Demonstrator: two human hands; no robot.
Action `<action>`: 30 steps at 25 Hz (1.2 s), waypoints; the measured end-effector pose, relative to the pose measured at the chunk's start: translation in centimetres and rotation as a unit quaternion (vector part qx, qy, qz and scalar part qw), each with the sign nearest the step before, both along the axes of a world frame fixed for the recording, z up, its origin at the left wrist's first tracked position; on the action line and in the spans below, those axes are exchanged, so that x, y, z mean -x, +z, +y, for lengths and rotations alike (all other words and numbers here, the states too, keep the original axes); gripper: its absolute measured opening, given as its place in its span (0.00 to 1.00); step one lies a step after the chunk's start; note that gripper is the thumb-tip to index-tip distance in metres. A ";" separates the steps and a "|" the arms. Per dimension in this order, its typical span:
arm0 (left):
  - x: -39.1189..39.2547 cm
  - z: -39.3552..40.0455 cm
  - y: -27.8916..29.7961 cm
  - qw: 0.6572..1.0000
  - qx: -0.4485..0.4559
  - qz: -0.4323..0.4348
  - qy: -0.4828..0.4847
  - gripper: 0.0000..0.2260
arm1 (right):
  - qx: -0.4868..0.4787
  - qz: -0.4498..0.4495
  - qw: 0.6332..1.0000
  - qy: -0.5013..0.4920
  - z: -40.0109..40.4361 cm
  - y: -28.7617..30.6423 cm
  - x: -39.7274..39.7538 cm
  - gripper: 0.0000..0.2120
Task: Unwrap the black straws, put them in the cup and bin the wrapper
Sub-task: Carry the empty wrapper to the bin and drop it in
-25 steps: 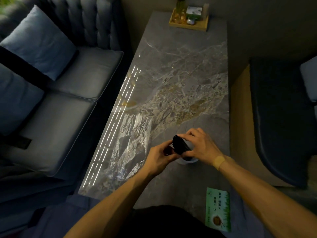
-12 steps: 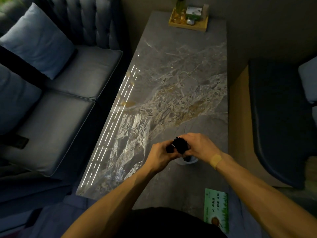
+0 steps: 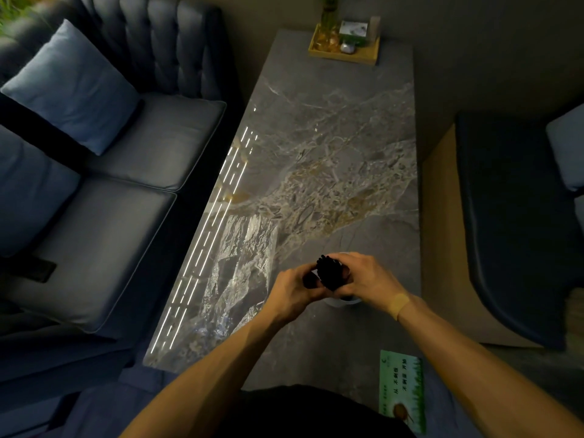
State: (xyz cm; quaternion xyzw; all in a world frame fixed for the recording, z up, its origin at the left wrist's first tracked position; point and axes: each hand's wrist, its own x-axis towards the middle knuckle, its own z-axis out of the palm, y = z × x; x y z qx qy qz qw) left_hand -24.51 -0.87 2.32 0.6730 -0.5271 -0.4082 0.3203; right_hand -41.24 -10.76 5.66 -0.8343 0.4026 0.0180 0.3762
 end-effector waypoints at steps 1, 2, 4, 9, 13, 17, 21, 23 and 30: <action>-0.1 0.1 -0.1 1.000 -0.006 -0.008 -0.001 0.25 | -0.001 -0.008 1.000 -0.008 0.2 0.0 0.2 0.36; -0.3 0.3 -0.1 1.000 -0.016 -0.011 -0.003 0.27 | -0.002 -0.009 1.000 -0.016 0.4 0.2 0.4 0.38; -0.6 0.7 -0.2 0.999 -0.040 -0.005 -0.011 0.30 | 0.002 -0.001 0.999 -0.032 1.0 0.7 1.0 0.39; -2.4 3.5 -0.4 0.995 -0.051 -0.082 -0.017 0.25 | 0.147 -0.041 0.984 -0.087 4.3 2.2 3.2 0.22; -4.5 6.6 -0.9 0.983 -0.063 -0.164 -0.051 0.22 | 0.229 -0.077 0.969 -0.055 7.9 2.5 4.2 0.12; -7.4 9.0 -0.9 0.958 -0.087 -0.248 -0.115 0.23 | 0.193 0.003 0.981 0.029 10.8 0.9 3.8 0.15; -11.7 10.7 -0.5 0.934 -0.111 -0.310 -0.139 0.22 | 0.096 0.202 0.967 0.124 11.9 -1.6 1.9 0.23; -14.5 11.3 -0.4 0.919 -0.141 -0.336 -0.149 0.22 | 0.068 0.232 0.960 0.139 12.1 -2.2 0.1 0.24; -24.9 10.5 -1.3 0.865 -0.262 -0.386 -0.183 0.25 | 0.022 0.292 0.950 0.107 11.8 -4.1 -8.1 0.25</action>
